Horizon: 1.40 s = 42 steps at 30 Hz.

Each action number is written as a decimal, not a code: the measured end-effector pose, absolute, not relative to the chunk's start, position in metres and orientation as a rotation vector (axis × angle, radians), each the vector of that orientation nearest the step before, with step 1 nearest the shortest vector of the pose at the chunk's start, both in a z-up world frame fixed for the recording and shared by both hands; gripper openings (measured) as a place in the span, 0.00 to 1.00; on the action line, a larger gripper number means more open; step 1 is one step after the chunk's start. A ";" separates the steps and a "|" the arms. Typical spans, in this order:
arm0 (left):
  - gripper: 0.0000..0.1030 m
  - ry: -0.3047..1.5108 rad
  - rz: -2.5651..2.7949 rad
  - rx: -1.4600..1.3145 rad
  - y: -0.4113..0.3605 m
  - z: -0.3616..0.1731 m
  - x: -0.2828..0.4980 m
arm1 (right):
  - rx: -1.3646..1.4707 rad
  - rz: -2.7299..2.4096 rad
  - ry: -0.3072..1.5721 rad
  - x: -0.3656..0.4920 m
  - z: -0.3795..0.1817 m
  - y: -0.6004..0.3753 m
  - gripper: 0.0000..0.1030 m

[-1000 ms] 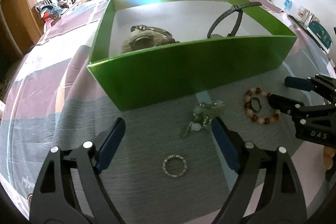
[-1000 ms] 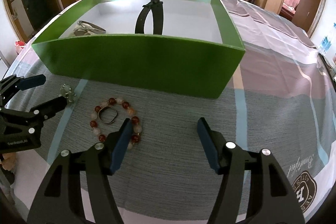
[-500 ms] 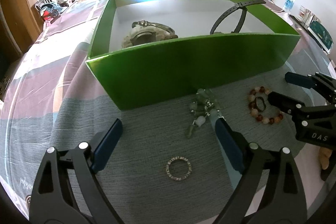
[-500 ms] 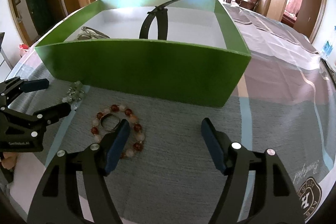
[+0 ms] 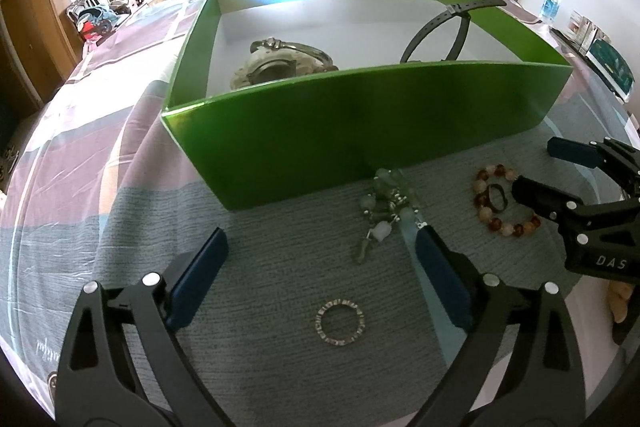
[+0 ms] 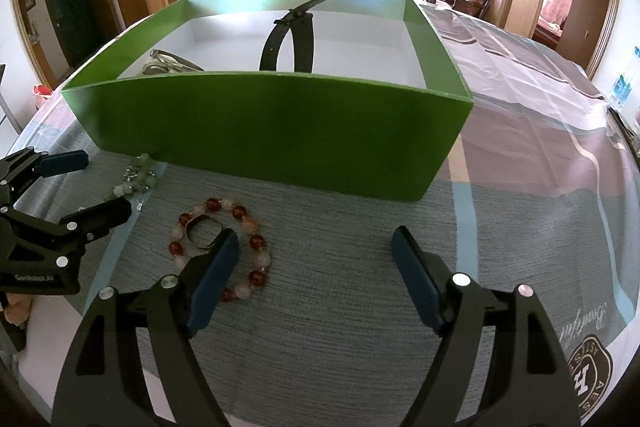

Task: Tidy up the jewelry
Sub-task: 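Move the left gripper to the green jade keychain while the right approaches the red bead bracelet, then close the left gripper on the jade keychain while the right grasps the red bead bracelet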

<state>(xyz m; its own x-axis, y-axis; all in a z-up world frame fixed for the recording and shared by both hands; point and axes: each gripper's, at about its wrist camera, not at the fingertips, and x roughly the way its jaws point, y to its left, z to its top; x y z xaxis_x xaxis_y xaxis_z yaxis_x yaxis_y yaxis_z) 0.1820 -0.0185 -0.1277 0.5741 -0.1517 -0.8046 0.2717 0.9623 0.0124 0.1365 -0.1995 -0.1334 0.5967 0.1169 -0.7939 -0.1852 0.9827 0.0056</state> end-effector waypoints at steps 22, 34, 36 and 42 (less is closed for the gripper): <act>0.94 0.928 -0.248 0.140 -0.018 -0.128 0.182 | -0.084 0.175 0.913 0.136 -0.134 -0.200 0.75; 0.77 0.912 -0.290 0.148 -0.025 -0.125 0.176 | -0.121 0.318 0.932 0.122 -0.124 -0.184 0.10; 0.79 0.914 -0.304 0.140 -0.025 -0.124 0.177 | -0.098 0.323 0.924 0.122 -0.119 -0.188 0.10; 0.80 0.915 -0.310 0.121 -0.023 -0.124 0.177 | -0.028 0.290 0.902 0.122 -0.109 -0.204 0.10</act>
<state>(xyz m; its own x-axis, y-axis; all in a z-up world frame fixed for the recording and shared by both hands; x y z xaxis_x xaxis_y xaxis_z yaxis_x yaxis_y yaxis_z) 0.1772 -0.0235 -0.1244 0.5692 -0.2122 -0.7944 0.3144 0.9489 -0.0282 0.1221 -0.2036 -0.1092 0.5841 0.2366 -0.7765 -0.2600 0.9607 0.0971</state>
